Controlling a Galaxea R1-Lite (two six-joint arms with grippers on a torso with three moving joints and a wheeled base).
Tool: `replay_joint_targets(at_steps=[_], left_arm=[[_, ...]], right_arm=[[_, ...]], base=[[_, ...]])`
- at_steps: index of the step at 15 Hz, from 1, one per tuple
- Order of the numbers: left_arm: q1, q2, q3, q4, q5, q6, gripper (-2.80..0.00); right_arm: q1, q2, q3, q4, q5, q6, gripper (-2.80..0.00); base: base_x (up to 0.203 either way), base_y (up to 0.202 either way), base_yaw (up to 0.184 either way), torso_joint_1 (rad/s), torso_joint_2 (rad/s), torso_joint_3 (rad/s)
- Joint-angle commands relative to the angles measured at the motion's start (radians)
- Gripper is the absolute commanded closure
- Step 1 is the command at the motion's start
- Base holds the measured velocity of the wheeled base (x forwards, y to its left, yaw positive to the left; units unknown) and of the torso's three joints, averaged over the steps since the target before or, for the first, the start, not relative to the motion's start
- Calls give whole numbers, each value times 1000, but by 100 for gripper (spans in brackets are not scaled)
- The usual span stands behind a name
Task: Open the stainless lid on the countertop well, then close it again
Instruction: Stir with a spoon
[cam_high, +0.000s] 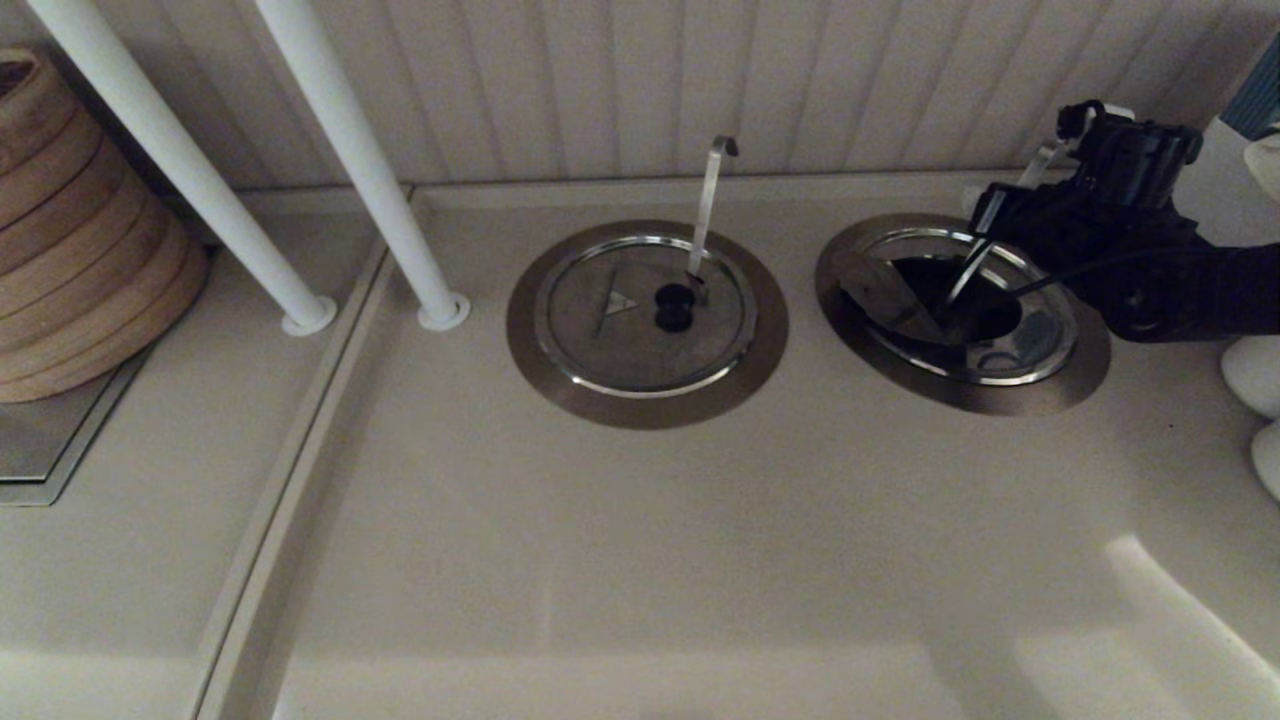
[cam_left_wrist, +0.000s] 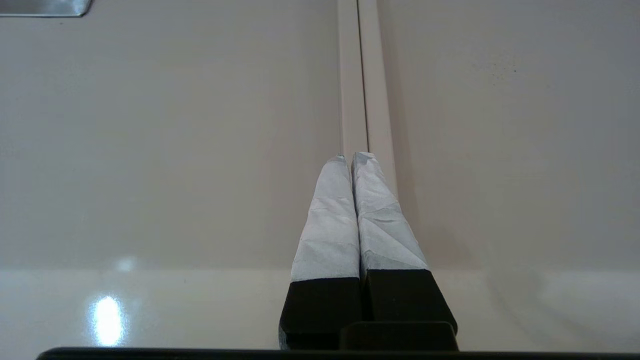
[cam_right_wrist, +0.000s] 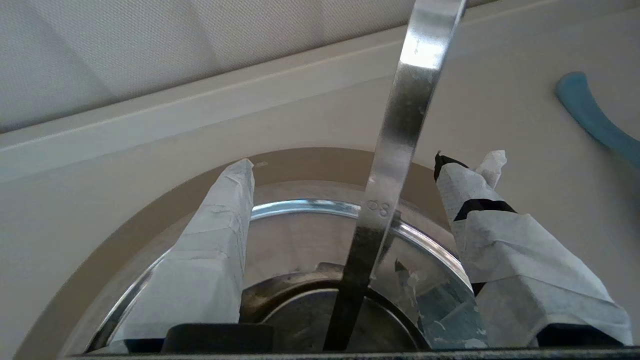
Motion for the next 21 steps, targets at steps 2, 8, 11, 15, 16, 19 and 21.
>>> replay_joint_targets(at_steps=[2,8,11,15,16,19,21], left_arm=[[0,0,0,0,1,-1,0],[0,0,0,-1,1,-1,0],[-1,0,0,0,1,-1,0],[-1,0,0,0,1,-1,0],[1,0,0,0,1,-1,0],[1,0,0,-1,1,-1,0],[-1,0,0,0,1,-1,0]], right_arm=[[2,-1,-3,2,-1,-1,-280],[-17,82,-34,-21,23,3,-280],[-25,118,-63,-52,24,5,-280],[-32,187,-111,-79,24,8,-280],[-32,192,-112,-79,24,11,-280],[-32,210,-134,-81,23,22,-280],[-32,208,-142,-82,22,33,-280]], base=[[0,0,0,0,0,0],[0,0,0,0,0,0],[0,0,0,0,0,0],[0,0,0,0,0,0],[0,0,0,0,0,0],[0,0,0,0,0,0],[0,0,0,0,0,0]])
